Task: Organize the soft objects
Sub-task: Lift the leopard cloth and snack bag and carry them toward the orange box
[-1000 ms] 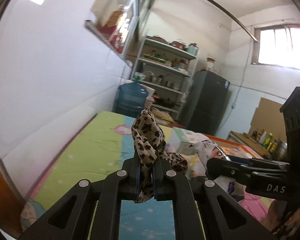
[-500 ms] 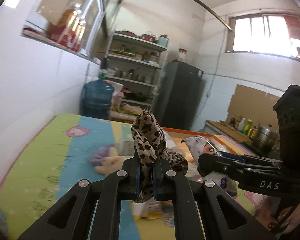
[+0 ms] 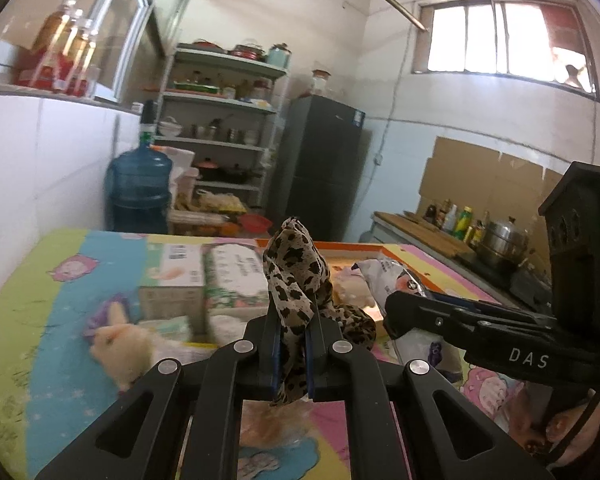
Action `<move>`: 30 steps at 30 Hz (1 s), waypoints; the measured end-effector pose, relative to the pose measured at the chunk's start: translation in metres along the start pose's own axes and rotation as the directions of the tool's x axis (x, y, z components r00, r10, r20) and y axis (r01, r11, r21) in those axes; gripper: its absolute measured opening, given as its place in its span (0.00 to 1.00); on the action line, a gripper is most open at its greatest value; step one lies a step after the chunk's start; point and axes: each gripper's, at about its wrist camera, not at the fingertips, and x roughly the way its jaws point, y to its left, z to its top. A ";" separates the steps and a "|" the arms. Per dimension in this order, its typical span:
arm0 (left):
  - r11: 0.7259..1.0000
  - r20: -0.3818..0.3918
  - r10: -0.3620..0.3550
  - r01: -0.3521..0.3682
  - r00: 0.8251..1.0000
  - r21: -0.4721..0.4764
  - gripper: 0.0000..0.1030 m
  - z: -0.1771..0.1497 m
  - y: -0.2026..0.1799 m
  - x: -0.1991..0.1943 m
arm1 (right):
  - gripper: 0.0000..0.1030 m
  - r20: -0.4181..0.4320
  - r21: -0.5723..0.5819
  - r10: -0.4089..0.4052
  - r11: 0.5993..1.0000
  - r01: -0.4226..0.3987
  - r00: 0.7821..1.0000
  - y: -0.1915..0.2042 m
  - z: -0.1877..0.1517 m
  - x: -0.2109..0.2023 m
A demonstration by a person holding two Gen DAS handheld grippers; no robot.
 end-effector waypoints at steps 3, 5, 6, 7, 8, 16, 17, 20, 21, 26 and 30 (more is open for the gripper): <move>1.000 -0.015 -0.011 0.011 1.000 0.016 0.08 0.004 -0.010 0.015 | 0.37 0.008 0.025 -0.013 1.000 0.013 1.000 -0.019 0.001 -0.001; 1.000 -0.025 -0.018 0.018 1.000 0.023 0.08 0.007 -0.016 0.025 | 0.37 0.011 0.038 -0.022 0.999 0.021 1.000 -0.030 0.002 -0.001; 0.999 -0.029 -0.020 0.020 0.999 0.025 0.08 0.008 -0.019 0.029 | 0.37 0.013 0.044 -0.025 0.999 0.024 1.000 -0.034 0.002 0.000; 0.999 -0.033 -0.022 0.022 0.999 0.028 0.08 0.009 -0.021 0.033 | 0.37 0.014 0.052 -0.028 0.998 0.027 1.000 -0.040 0.003 0.000; 0.999 -0.037 -0.024 0.025 0.999 0.032 0.08 0.009 -0.024 0.037 | 0.37 0.015 0.058 -0.031 0.998 0.030 0.999 -0.046 0.003 0.000; 0.999 -0.062 -0.027 0.030 0.998 0.036 0.08 0.019 -0.047 0.076 | 0.37 0.017 0.095 -0.051 0.994 0.049 0.999 -0.087 0.005 0.008; 0.999 -0.065 -0.027 0.029 0.998 0.033 0.08 0.019 -0.048 0.080 | 0.37 0.017 0.098 -0.052 0.994 0.050 0.999 -0.091 0.005 0.009; 0.999 -0.071 -0.015 0.018 0.997 0.032 0.08 0.020 -0.054 0.094 | 0.37 0.016 0.107 -0.054 0.993 0.052 0.998 -0.105 0.009 0.012; 0.999 -0.070 -0.013 0.015 0.997 0.031 0.08 0.022 -0.055 0.097 | 0.37 0.016 0.109 -0.054 0.993 0.052 0.998 -0.108 0.010 0.013; 1.000 -0.059 0.006 -0.004 0.998 0.028 0.08 0.034 -0.063 0.113 | 0.37 0.018 0.112 -0.048 0.993 0.046 0.999 -0.127 0.017 0.018; 0.999 -0.055 0.033 -0.031 0.998 0.030 0.08 0.046 -0.070 0.128 | 0.37 0.025 0.100 -0.049 0.994 0.046 0.998 -0.137 0.023 0.022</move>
